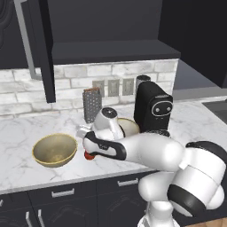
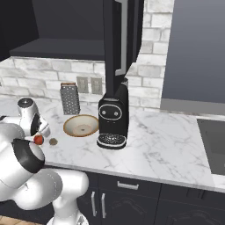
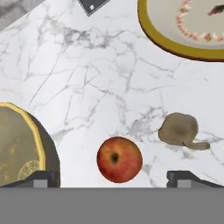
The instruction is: Pick both bowls and place them on the counter. Then place the garlic in one bowl and place the apple in the other bowl.
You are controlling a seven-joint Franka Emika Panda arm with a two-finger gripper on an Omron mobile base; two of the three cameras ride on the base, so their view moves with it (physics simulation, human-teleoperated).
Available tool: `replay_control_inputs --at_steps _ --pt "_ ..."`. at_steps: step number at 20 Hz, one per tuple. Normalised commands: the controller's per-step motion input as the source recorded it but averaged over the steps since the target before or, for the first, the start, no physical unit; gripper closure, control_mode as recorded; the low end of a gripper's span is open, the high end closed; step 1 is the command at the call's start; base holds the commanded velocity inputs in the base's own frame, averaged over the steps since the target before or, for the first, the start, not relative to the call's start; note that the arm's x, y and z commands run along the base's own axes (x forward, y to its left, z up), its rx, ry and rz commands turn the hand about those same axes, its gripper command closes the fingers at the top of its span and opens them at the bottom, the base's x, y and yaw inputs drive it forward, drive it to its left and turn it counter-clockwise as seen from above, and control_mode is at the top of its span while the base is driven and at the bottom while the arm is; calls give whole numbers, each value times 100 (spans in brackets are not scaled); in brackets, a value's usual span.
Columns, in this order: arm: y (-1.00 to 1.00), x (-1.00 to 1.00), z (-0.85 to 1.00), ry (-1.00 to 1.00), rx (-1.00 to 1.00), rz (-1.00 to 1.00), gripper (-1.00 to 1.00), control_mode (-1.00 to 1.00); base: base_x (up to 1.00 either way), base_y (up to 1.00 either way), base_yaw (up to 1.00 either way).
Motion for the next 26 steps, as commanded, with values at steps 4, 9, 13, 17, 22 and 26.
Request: replay_control_inputs --at_steps 4,9,13,17,22,26 --pt "-47 -6 0 0 1 -10 -100 -100 0 0 0" --pt "-29 0 -5 0 0 -10 -100 -100 0 0 0" --pt "-23 0 -11 1 0 -8 -100 -100 0 0 0" --pt "-11 0 -16 3 0 -9 -100 -100 0 0 0" --pt "-7 0 -18 2 0 -7 -100 -100 0 0 0" --pt "-2 3 -17 2 0 -3 -100 -100 0 0 0"
